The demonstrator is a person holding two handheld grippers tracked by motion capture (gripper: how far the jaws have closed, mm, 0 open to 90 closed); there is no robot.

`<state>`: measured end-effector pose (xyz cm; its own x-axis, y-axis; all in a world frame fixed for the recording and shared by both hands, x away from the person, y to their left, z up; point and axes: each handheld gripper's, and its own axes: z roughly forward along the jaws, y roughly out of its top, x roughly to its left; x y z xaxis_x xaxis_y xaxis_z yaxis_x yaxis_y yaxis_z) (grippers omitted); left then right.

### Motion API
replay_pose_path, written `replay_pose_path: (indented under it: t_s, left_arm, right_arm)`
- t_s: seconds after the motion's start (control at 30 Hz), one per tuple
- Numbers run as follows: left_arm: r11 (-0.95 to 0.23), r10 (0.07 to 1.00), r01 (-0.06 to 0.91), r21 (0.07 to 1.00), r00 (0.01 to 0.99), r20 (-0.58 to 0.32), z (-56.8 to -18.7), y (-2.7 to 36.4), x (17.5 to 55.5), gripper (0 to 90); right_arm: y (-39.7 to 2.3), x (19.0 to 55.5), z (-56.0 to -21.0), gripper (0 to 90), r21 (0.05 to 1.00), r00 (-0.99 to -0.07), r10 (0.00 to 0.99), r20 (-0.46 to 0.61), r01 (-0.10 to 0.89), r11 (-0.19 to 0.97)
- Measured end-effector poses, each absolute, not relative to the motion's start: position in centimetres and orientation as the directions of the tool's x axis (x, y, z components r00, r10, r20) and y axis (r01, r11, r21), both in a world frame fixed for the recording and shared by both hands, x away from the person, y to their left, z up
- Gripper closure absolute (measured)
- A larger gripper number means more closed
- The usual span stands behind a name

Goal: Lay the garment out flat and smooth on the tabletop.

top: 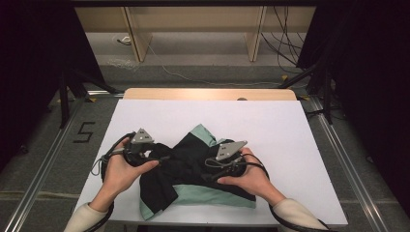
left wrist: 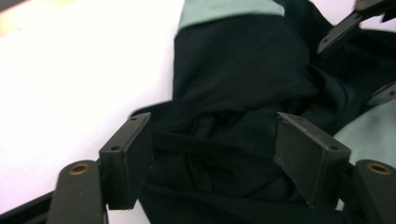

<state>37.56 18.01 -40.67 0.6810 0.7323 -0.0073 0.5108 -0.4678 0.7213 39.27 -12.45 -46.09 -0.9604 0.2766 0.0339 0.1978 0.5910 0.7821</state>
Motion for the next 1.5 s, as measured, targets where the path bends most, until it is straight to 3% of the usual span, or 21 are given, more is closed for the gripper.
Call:
replay_pose_path:
  t_s: [0.1, 0.23, 0.33, 0.4, 1.03, 1.3, 1.43, 1.47, 1.5]
  left_arm:
    - [-0.472, 0.731, 0.516, 0.714, 0.682, -0.009, -41.0, 18.2, 37.6, 28.3]
    - [-0.473, 0.724, 0.512, 0.717, 0.689, -0.015, -41.0, 18.2, 37.6, 28.0]
    - [-0.475, 0.719, 0.507, 0.719, 0.695, -0.016, -41.0, 18.0, 37.6, 27.9]
    - [-0.475, 0.717, 0.504, 0.721, 0.697, -0.016, -41.1, 18.0, 37.6, 27.8]
    - [-0.460, 0.706, 0.445, 0.768, 0.708, 0.012, -40.0, 17.4, 37.0, 23.4]
    - [-0.439, 0.714, 0.540, 0.718, 0.695, -0.086, -41.3, 16.1, 38.1, 22.9]
    - [-0.472, 0.699, 0.560, 0.681, 0.708, -0.097, -42.2, 15.2, 38.3, 30.2]
    - [-0.479, 0.686, 0.556, 0.679, 0.720, -0.106, -42.5, 14.6, 38.4, 39.3]
    - [-0.490, 0.682, 0.549, 0.677, 0.725, -0.095, -42.4, 14.3, 38.5, 40.5]
  right_arm:
    - [-11.3, 39.3, -46.7, 41.4, 0.757, -0.967, 0.256, 0.008, 0.173, 0.631]
    - [-10.7, 39.5, -46.9, 60.5, 0.739, -0.968, 0.249, 0.003, 0.170, 0.652]
    - [-10.8, 39.7, -46.8, 81.2, 0.730, -0.968, 0.249, 0.024, 0.187, 0.657]
    - [-10.8, 39.9, -46.7, 88.6, 0.727, -0.967, 0.252, 0.036, 0.198, 0.658]
    - [-15.6, 41.9, -42.7, 90.0, 0.833, -0.864, 0.504, -0.020, 0.264, 0.487]
    - [-17.9, 42.5, -41.2, 90.0, 0.855, -0.822, 0.568, -0.048, 0.260, 0.449]
    - [-18.5, 42.6, -40.9, 89.9, 0.858, -0.809, 0.586, -0.056, 0.261, 0.442]
    - [-19.0, 42.6, -40.8, 89.9, 0.861, -0.805, 0.591, -0.057, 0.260, 0.438]
    - [-19.1, 42.6, -40.7, 89.9, 0.861, -0.803, 0.593, -0.056, 0.262, 0.436]
